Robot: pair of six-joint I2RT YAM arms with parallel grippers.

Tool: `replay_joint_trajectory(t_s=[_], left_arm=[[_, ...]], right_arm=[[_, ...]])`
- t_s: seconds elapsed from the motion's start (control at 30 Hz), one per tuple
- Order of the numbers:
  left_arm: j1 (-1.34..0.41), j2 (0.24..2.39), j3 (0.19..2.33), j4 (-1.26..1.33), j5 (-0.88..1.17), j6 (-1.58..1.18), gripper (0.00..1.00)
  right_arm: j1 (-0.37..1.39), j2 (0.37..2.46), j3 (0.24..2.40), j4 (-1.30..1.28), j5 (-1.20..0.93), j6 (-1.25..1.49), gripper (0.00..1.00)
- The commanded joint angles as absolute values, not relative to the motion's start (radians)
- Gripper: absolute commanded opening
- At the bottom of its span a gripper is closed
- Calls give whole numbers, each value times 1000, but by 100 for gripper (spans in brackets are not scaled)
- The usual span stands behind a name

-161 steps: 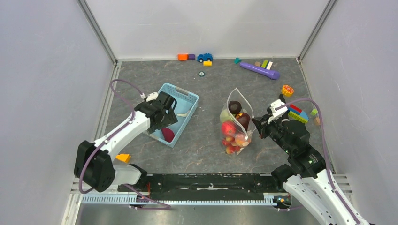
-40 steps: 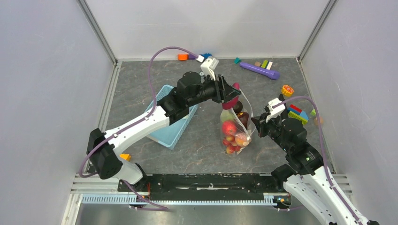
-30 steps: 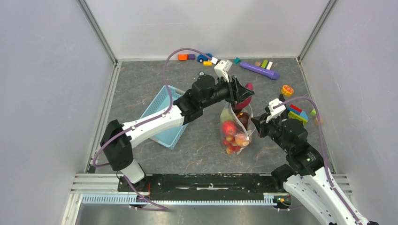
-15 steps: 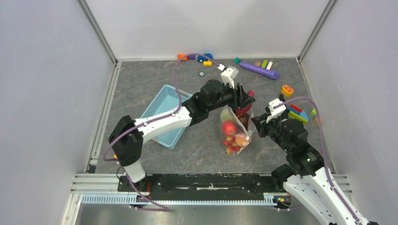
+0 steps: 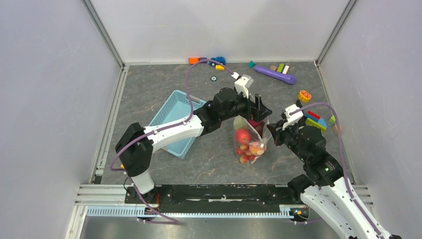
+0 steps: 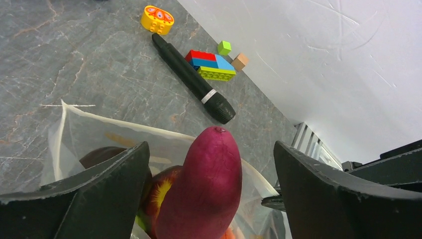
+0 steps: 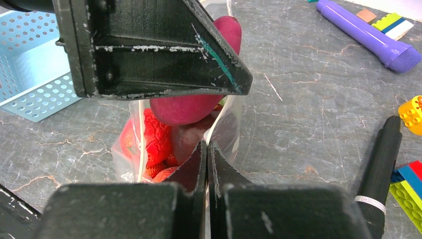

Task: Place the food in the zip-top bag and seal the zipper
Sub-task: Place the fake vegetable in the zipper food storage bag.

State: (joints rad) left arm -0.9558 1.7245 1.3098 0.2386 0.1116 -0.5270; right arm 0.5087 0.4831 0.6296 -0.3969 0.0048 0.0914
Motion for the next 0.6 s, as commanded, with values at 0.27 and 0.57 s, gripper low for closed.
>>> replay_joint_trajectory(t_s=[0.27, 0.57], left_arm=[[-965, 1594, 1317, 213, 193, -491, 100], [-963, 1472, 1285, 104, 37, -469, 100]], right_arm=[[511, 485, 655, -364, 31, 81, 0], [510, 456, 640, -363, 40, 81, 0]])
